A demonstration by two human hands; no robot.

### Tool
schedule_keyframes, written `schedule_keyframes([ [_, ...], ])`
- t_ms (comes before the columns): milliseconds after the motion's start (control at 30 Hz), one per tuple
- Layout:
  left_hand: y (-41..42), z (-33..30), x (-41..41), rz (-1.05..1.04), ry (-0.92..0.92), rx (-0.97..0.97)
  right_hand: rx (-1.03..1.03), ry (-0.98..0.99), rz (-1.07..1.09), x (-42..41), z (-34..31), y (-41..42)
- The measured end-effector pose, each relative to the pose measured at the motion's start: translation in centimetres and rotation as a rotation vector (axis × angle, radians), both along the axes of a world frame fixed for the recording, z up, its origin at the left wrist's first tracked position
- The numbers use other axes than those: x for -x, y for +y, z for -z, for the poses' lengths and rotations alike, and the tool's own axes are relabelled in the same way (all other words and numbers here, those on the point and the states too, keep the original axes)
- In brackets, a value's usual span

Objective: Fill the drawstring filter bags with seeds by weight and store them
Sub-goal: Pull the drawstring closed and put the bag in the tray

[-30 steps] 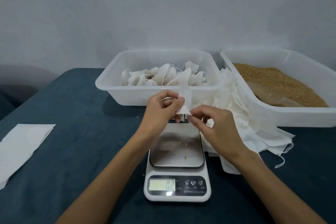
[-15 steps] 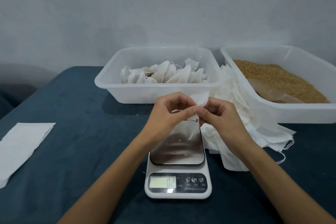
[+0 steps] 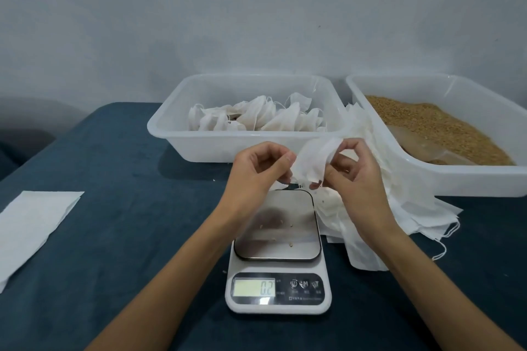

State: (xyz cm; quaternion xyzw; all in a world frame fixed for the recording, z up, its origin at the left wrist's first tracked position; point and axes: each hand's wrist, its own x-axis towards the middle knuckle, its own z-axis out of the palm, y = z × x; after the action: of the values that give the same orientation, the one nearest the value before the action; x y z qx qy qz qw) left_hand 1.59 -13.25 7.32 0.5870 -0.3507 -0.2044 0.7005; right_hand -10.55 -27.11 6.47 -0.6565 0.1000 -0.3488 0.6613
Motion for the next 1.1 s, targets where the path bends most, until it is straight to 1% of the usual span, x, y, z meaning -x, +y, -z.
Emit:
schedule_keyframes([
  [67, -0.1, 0.1, 0.1, -0.021, -0.022, -0.001, 0.082, -0.029, 0.013, 0.3, -0.3, 0.0],
  [133, -0.2, 0.2, 0.0, -0.094, -0.021, -0.001, 0.119, -0.029, -0.004, 0.5, -0.6, 0.1],
  [200, -0.4, 0.4, -0.2, -0.156, 0.009, -0.05, 0.072, -0.036, -0.036, 0.7, -1.0, 0.1],
  [233, -0.4, 0.5, -0.3, -0.148, 0.044, -0.088, 0.021, -0.046, -0.069, 0.8, -1.1, 0.0],
  [267, -0.5, 0.5, -0.5, -0.105, 0.09, -0.128, -0.032, -0.057, -0.116, 0.8, -1.2, -0.2],
  [333, -0.4, 0.5, -0.5, 0.067, 0.189, -0.157, -0.106, -0.065, -0.208, 0.8, -1.3, -0.4],
  [400, -0.2, 0.5, -0.3, 0.251, 0.266, -0.104, -0.102, -0.066, -0.248, 0.8, -1.3, -0.6],
  [433, -0.2, 0.5, -0.2, 0.292, 0.302, -0.061, -0.07, -0.063, -0.237, 0.8, -1.3, -0.6],
  [500, -0.2, 0.4, -0.2, 0.251, 0.364, 0.004, 0.037, -0.047, -0.148, 0.8, -1.2, -0.6],
  [567, -0.3, 0.4, -0.2, 0.139, 0.324, 0.012, 0.119, -0.013, -0.043, 0.7, -1.0, -0.6],
  [633, -0.3, 0.7, -0.3, 0.052, 0.216, -0.012, 0.12, 0.039, 0.015, 0.6, -0.8, -0.5],
  [733, -0.4, 1.0, -0.3, 0.032, 0.136, -0.022, 0.162, 0.079, 0.091, 0.4, -0.5, -0.6],
  [867, -0.5, 1.0, 0.0, 0.001, 0.116, -0.012, 0.279, 0.106, 0.321, 0.4, -0.1, -1.2],
  [900, -0.6, 1.1, -0.1, -0.01, 0.11, -0.026, 0.267, 0.102, 0.319, 0.4, -0.1, -1.3],
  [1000, -0.7, 1.2, -0.1, -0.035, 0.088, -0.066, 0.191, 0.036, 0.181, 0.5, -0.3, -0.9],
  [1100, -0.8, 1.2, -0.2, -0.035, 0.029, -0.049, 0.171, 0.03, 0.117, 0.4, -0.4, -0.5],
])
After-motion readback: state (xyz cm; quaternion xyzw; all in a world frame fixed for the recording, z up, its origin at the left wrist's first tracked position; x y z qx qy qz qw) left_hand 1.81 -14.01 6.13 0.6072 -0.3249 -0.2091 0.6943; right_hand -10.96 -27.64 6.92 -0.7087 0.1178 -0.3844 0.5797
